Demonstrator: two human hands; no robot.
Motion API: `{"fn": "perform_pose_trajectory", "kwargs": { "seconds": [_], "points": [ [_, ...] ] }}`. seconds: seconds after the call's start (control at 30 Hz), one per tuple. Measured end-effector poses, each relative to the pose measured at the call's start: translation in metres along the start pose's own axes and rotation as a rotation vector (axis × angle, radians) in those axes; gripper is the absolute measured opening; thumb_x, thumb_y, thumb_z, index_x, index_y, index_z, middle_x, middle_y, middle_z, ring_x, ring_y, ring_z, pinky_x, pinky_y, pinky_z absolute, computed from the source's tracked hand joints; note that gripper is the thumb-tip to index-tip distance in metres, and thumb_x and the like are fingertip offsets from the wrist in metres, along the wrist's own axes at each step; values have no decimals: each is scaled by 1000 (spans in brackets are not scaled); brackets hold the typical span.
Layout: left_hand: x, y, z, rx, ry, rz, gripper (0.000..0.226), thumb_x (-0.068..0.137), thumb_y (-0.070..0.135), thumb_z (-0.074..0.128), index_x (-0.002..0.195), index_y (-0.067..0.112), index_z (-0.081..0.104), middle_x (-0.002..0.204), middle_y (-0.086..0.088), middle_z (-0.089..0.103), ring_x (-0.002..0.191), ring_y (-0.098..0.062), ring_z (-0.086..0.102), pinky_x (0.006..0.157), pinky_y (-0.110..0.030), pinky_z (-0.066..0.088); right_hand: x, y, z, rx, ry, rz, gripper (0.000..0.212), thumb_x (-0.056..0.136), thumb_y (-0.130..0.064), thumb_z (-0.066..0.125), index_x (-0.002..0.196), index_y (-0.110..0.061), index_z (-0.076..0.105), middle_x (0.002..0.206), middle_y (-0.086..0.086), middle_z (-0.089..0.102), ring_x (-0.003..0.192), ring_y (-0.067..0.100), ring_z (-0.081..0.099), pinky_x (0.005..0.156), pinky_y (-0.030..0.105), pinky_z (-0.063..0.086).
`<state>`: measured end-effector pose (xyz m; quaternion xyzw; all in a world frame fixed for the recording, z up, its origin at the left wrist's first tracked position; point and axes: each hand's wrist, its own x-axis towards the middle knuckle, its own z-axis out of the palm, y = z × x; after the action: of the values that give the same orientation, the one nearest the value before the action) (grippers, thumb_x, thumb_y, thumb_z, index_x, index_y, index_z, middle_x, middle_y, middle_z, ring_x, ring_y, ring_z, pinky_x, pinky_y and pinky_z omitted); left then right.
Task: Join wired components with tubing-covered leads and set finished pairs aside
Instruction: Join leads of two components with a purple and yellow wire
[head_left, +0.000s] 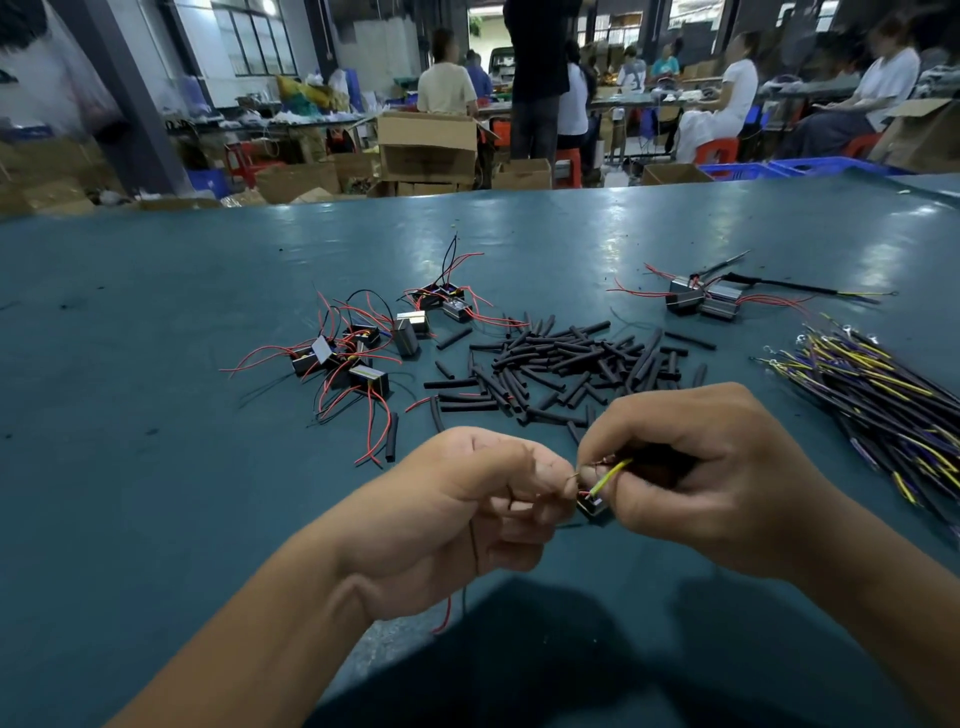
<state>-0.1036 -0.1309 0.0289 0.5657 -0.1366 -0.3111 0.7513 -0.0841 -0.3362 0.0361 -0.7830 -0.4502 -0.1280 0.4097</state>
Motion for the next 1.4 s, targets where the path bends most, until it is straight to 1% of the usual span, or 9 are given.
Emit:
{"fn": "perform_pose_trajectory", "kwargs": {
  "seconds": [0.2,0.33,0.53,0.63,0.8,0.9,1.13,1.23,1.4],
  "points": [
    [3,-3,1,-25,79,97,5,71,20,68,71,14,68,61,1,53,48,-9,40,46,-19,38,0,2,2,98,39,80,6,79,-10,65,75,-14,68,57,3,55,46,14,45,46,20,35],
    [3,-7,-4,511,432,501,9,78,21,74,86,18,72,68,1,63,59,-13,54,57,-22,47,3,6,5,231,112,248,9,81,-13,66,72,-15,65,57,9,52,51,5,41,50,15,35],
    [6,-7,-2,1062,474,908,11,88,20,72,95,12,74,86,5,68,74,-12,62,62,-30,49,3,4,4,297,78,266,9,84,-20,67,77,-15,66,56,6,51,52,5,40,49,15,33],
    [6,-6,-3,1176,516,985,8,91,14,68,92,7,74,86,1,66,77,-12,61,67,-19,44,3,7,4,363,62,285,19,83,-34,66,79,-16,66,59,0,50,54,7,40,50,15,33],
    [4,-6,-3,1173,552,964,12,96,18,63,86,12,68,81,6,62,74,-9,56,65,-21,42,3,8,-1,536,41,270,12,82,-25,69,85,-14,66,67,-9,58,59,4,49,56,12,40],
    [2,-7,1,930,557,823,13,93,31,61,84,23,67,74,8,61,66,-10,55,59,-27,44,3,11,-2,540,65,272,2,86,-13,69,85,-12,67,67,-10,62,59,1,55,58,10,43],
    [4,-8,2,605,513,648,31,89,37,55,68,15,62,61,6,58,58,-7,51,56,-21,42,3,15,3,507,99,323,5,87,-22,68,89,-18,71,69,-3,68,61,3,59,58,12,45],
    [4,-6,-1,615,555,696,31,89,39,51,74,15,63,67,6,59,62,-8,52,58,-20,42,2,15,4,506,89,340,11,86,-29,69,90,-20,71,71,0,69,62,6,59,58,14,47],
    [2,-6,-2,659,496,640,16,84,40,68,91,27,71,80,1,68,70,-25,58,59,-39,46,2,15,4,481,71,324,14,86,-30,68,91,-17,72,72,1,69,62,5,58,57,14,47]
  ]
}}
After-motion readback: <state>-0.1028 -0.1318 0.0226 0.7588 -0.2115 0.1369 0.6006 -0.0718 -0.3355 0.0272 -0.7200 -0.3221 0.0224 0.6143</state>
